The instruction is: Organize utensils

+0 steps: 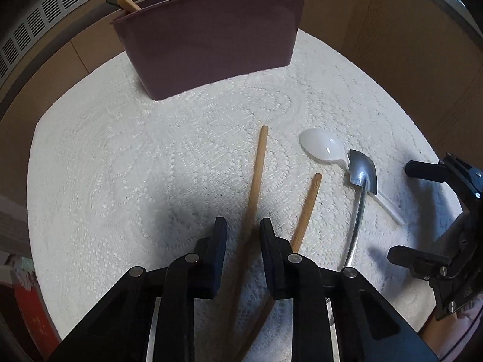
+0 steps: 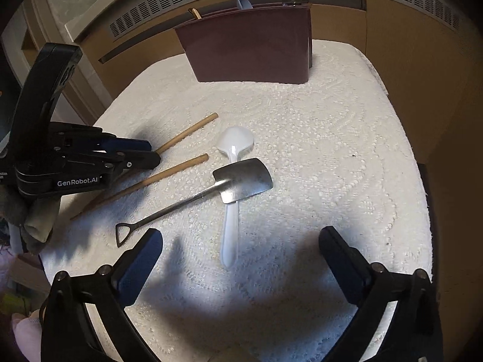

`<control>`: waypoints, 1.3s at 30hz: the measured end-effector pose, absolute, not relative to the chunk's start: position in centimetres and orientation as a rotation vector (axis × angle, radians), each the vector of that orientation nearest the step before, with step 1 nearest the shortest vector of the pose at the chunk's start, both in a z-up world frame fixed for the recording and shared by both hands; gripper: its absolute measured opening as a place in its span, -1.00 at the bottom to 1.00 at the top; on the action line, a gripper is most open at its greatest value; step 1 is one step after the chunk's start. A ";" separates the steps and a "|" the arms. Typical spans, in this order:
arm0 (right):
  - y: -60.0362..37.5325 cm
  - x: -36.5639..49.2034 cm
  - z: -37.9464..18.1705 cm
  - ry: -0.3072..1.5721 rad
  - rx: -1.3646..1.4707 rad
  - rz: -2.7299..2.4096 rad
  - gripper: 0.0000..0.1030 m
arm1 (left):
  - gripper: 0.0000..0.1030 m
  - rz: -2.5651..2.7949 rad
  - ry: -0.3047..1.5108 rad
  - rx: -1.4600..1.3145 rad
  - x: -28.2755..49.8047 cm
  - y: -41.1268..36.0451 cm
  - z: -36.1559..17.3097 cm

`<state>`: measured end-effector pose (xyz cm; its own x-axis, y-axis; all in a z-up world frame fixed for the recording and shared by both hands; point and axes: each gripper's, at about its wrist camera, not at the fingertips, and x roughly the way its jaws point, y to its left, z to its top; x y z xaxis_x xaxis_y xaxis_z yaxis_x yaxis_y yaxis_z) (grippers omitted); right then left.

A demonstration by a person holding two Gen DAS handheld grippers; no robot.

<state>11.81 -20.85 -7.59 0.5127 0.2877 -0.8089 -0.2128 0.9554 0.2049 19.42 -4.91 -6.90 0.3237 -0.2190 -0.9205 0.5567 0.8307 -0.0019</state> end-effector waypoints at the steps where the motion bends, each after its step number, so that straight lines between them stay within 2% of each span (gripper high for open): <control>1: -20.9 11.8 -7.6 0.984 0.092 0.298 1.00 | -0.55 -0.517 1.136 0.360 19.4 -5.2 -6.9; 4: -20.7 11.8 -7.6 0.995 0.075 0.297 1.00 | -0.59 -0.506 1.103 0.401 19.3 -6.0 -7.1; 7: -20.7 11.9 -7.6 1.022 0.071 0.301 1.00 | -0.84 -0.503 1.091 0.362 19.2 -6.3 -7.1; 12: -19.5 11.7 -7.3 1.025 -0.053 0.317 0.99 | -0.88 -0.452 1.009 0.160 18.5 -3.7 -6.3; 15: -20.1 12.3 -5.4 0.930 -0.021 0.257 0.83 | -0.88 -0.398 0.918 0.002 17.8 -1.2 -5.0; 18: -19.8 14.6 -4.8 0.924 -0.021 0.207 0.75 | -0.88 -0.342 0.814 -0.095 16.7 0.8 -3.7; 24: -17.4 19.0 -6.1 0.987 -0.038 0.183 0.27 | -0.88 -0.316 0.727 -0.170 16.2 2.9 -2.0; 25: -17.0 19.4 -6.5 1.007 -0.055 0.174 -0.02 | -0.88 -0.318 0.723 -0.172 16.0 3.1 -1.7; 26: -16.7 19.7 -7.0 1.029 -0.068 0.172 -0.40 | -0.88 -0.318 0.714 -0.179 15.7 3.8 -1.3; 30: -16.2 18.8 -6.0 0.998 -0.103 0.188 -0.41 | -0.88 -0.320 0.687 -0.190 15.4 4.0 -0.3; 39: -19.6 14.7 2.0 0.756 -0.042 0.179 -0.42 | -0.88 -0.339 0.603 -0.176 14.2 3.4 3.1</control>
<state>14.74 -19.57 2.03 0.7132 0.1462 -0.6856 -0.1761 0.9840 0.0266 14.16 3.44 3.10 0.7707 -0.3616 -0.5247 0.2599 0.9301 -0.2594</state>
